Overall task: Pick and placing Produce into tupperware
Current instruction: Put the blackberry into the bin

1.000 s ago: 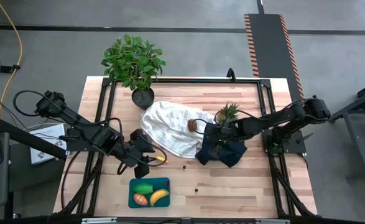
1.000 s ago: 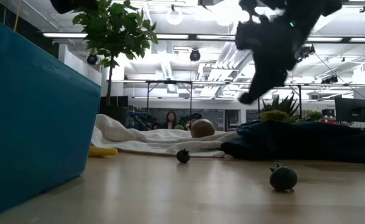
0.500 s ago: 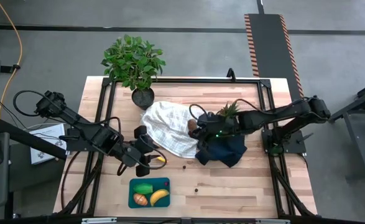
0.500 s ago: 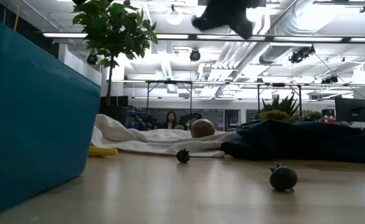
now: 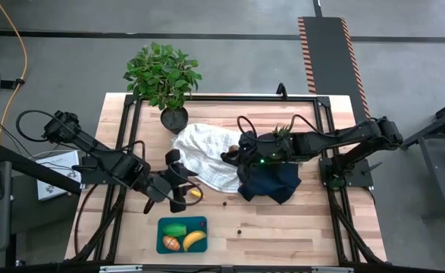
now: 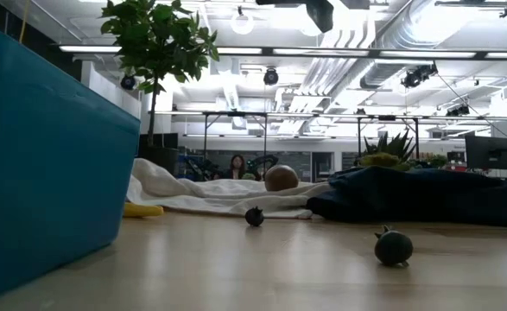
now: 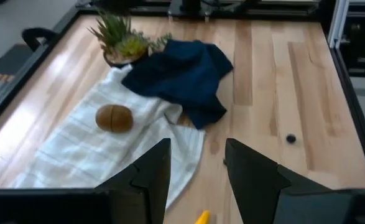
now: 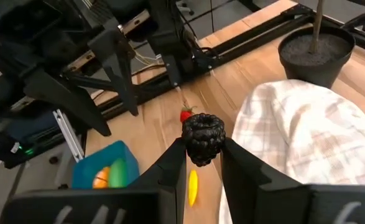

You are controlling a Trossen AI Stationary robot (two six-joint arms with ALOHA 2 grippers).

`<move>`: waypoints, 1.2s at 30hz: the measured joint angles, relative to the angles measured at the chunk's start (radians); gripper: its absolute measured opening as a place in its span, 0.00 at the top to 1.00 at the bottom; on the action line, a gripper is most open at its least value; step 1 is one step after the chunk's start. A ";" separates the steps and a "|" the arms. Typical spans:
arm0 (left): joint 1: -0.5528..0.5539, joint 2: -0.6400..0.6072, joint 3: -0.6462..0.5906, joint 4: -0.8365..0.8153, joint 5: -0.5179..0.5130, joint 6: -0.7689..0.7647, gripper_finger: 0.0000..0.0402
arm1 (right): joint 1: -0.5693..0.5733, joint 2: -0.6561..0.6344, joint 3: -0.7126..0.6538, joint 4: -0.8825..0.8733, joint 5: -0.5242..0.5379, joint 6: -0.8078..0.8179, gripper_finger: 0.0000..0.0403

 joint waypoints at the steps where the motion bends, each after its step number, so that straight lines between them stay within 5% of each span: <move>1: 0.000 0.000 0.000 0.006 -0.007 0.008 0.65 | 0.000 0.000 0.000 0.005 0.000 0.002 0.85; 17: 0.000 0.000 0.000 0.043 -0.083 0.063 0.65 | 0.000 0.000 0.000 0.079 -0.053 0.054 0.85; 28: 0.000 0.000 0.000 0.085 -0.194 0.286 0.65 | 0.000 0.000 0.000 0.124 -0.071 0.076 0.85; 36: -0.001 0.000 0.000 0.120 -0.230 0.301 0.65 | 0.000 0.000 0.000 0.131 -0.104 0.085 0.85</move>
